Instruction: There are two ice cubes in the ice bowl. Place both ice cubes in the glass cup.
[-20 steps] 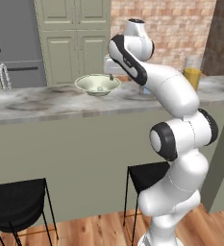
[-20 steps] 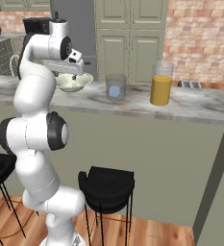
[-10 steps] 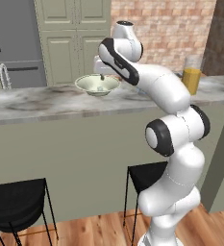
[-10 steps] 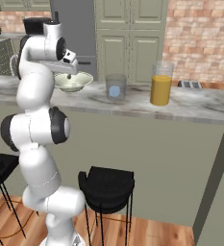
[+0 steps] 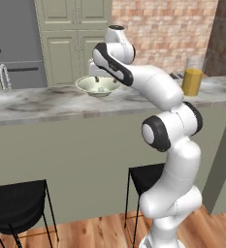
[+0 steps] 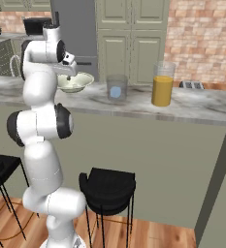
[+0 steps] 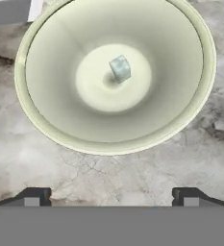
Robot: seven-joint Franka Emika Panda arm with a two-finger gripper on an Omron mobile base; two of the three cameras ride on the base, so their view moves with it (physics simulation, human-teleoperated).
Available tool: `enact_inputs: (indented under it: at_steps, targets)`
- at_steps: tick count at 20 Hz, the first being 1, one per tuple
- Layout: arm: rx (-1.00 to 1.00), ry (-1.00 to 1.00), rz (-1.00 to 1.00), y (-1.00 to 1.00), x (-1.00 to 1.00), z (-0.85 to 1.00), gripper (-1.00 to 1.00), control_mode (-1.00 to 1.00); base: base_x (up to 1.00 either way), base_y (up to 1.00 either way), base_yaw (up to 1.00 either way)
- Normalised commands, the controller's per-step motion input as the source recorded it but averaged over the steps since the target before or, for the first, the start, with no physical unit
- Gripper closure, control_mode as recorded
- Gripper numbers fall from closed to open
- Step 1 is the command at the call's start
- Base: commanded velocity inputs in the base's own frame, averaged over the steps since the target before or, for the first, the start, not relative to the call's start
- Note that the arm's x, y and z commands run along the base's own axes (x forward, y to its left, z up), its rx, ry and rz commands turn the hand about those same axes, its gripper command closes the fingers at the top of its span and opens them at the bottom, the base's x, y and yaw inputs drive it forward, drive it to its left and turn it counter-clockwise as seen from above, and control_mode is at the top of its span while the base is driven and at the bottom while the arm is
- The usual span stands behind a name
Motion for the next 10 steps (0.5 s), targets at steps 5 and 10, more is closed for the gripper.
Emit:
enact_inputs:
  at_steps: [5, 10]
  targets:
    - [-0.02, 0.0, 0.0, 0.0, 0.3, -0.33, -1.0, -1.0, 0.0, 0.0, 0.0]
    - [0.0, 0.0, 0.0, 0.0, 0.39, -0.13, -1.0, -1.0, 0.0, 0.0, 0.0]
